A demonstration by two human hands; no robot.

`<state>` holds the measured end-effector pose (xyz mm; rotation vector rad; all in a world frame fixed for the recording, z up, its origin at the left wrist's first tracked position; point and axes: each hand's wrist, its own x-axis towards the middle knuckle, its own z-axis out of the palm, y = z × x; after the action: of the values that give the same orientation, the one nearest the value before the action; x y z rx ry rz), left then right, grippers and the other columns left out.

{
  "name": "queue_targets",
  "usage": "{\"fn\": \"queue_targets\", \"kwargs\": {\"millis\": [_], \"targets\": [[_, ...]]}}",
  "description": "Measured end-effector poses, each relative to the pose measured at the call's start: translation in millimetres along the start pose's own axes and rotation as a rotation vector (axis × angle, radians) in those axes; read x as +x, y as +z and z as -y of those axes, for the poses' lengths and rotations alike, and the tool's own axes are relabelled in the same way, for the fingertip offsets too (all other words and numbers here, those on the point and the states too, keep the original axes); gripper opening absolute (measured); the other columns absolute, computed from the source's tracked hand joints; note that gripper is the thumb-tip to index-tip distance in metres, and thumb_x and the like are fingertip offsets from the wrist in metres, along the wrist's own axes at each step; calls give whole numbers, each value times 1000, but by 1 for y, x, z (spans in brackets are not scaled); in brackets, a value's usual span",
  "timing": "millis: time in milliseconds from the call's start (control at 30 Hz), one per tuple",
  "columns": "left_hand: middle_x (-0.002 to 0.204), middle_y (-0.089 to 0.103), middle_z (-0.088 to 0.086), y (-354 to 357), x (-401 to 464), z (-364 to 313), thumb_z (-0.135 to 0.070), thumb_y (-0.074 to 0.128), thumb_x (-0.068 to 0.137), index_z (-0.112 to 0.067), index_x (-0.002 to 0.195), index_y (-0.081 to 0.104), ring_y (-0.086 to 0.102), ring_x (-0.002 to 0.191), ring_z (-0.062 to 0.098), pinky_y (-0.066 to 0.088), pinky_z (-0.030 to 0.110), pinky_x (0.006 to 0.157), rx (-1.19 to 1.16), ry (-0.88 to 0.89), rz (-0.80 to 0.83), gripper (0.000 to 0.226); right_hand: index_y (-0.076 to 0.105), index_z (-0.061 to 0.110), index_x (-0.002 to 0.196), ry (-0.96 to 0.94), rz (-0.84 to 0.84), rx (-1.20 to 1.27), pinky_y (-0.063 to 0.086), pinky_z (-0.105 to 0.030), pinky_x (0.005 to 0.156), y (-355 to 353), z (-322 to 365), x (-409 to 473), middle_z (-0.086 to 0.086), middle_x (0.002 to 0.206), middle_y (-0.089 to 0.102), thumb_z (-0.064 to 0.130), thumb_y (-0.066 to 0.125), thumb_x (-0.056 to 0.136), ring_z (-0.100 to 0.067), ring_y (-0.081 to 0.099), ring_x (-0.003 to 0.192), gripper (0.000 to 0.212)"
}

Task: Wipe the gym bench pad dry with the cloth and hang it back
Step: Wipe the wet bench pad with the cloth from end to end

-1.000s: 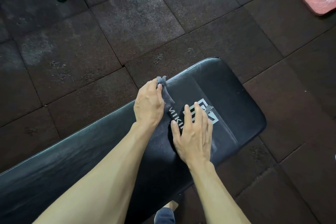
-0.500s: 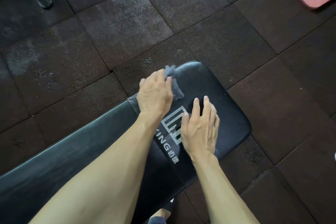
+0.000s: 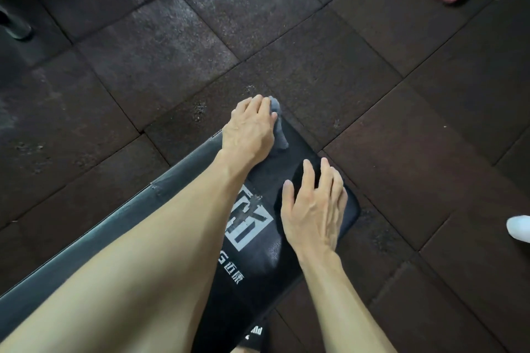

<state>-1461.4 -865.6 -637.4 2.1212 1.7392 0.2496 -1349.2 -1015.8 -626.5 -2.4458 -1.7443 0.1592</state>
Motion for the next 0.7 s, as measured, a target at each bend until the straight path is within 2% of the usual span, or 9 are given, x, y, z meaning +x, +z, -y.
{"fn": "queue_targets", "kwargs": {"millis": [100, 200, 267, 367, 467, 500, 567, 633, 700], "targets": [[139, 57, 6, 10, -3, -14, -38, 26, 102, -9, 130, 59, 42, 141, 27, 41, 44, 112, 31, 224, 43, 52, 58, 13, 131, 8, -35, 53, 41, -48, 99, -1, -7, 5, -13, 141, 54, 27, 53, 95, -32, 47, 127, 39], [147, 55, 8, 15, -27, -19, -31, 45, 104, -7, 139, 57, 41, 145, 27, 35, 39, 119, 0, 258, -38, 44, 62, 8, 123, 51, -91, 195, 47, -49, 92, -6, -5, 18, -12, 130, 61, 20, 48, 96, -31, 52, 119, 33], [152, 51, 11, 10, -41, -17, -29, 47, 105, -5, 143, 53, 40, 146, 25, 32, 39, 121, -59, 249, -94, 46, 59, 6, 127, 43, -91, 296, 46, -48, 96, -10, 0, 31, -13, 132, 59, 18, 40, 98, -31, 50, 121, 36], [156, 44, 15, 0, -47, 0, -26, 41, 107, -3, 144, 50, 39, 147, 25, 32, 41, 121, -76, 154, -198, 44, 52, 6, 134, -24, -98, 359, 39, -42, 108, -14, 16, 52, -13, 144, 49, 20, 35, 101, -29, 44, 131, 40], [160, 37, 14, -6, -47, 24, -32, 34, 108, -8, 149, 42, 33, 149, 28, 28, 51, 121, 35, -134, -116, 48, 40, 8, 146, -134, -29, 340, 29, -36, 115, -11, 38, 75, -11, 158, 31, 24, 32, 103, -25, 30, 144, 46], [160, 38, 13, -4, -49, 31, -36, 31, 108, -10, 151, 39, 35, 148, 28, 27, 52, 120, 70, -204, -77, 51, 34, 9, 150, -173, 35, 328, 25, -36, 118, -6, 45, 81, -9, 162, 24, 26, 30, 105, -24, 22, 149, 49], [148, 52, 9, 2, -55, 37, -41, 29, 108, -13, 151, 39, 49, 135, 27, 37, 48, 111, 126, -235, -61, 52, 27, 13, 154, -214, 149, 291, 19, -40, 122, 6, 55, 90, -6, 164, 18, 31, 27, 106, -22, 13, 152, 52], [132, 61, 5, 7, -57, 37, -42, 29, 108, -15, 149, 43, 59, 116, 27, 44, 44, 94, 164, -226, -111, 51, 28, 14, 154, -213, 162, 229, 20, -42, 120, 16, 60, 97, -6, 162, 26, 35, 27, 106, -24, 20, 150, 52], [127, 62, 4, 8, -58, 35, -43, 28, 108, -16, 147, 44, 61, 109, 26, 44, 43, 88, 195, -228, -135, 50, 33, 15, 151, -204, 141, 181, 29, -43, 113, 19, 63, 106, -6, 154, 39, 40, 29, 104, -26, 35, 140, 53]]}}
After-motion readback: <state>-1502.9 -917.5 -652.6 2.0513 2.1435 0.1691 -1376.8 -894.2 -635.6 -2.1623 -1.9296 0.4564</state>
